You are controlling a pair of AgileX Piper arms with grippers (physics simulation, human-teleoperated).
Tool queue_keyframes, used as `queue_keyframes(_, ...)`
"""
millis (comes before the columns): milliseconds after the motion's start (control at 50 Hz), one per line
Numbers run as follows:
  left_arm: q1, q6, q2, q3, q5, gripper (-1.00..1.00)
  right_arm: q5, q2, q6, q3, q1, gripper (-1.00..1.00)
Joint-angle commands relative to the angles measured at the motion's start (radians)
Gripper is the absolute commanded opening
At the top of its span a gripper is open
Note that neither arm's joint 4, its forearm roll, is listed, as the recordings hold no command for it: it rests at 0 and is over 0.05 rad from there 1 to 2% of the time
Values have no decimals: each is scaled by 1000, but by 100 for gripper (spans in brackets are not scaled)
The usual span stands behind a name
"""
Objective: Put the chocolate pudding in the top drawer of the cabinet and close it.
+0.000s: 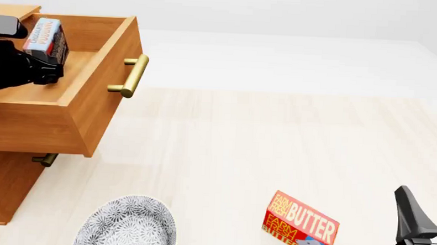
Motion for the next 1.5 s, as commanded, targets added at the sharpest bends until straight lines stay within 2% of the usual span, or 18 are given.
queue_keyframes(20,5,9,-5,11,-9,-100,0,0,0,0,0,100)
queue_keyframes(200,-7,6,-4,5,-7,-100,0,0,0,0,0,100)
queue_keyframes(220,-16,9,-1,4,-7,100,0,0,0,0,0,100)
queue_keyframes(680,-13,23,-23,-15,29,100,0,0,0,0,0,100)
queue_keyframes(1320,-35,46,-154,-71,158,100,0,0,0,0,0,100)
queue_keyframes(1380,-49,17,-167,-81,161,100,0,0,0,0,0,100)
queue_keyframes(1500,-57,21,-172,-81,167,100,0,0,0,0,0,100)
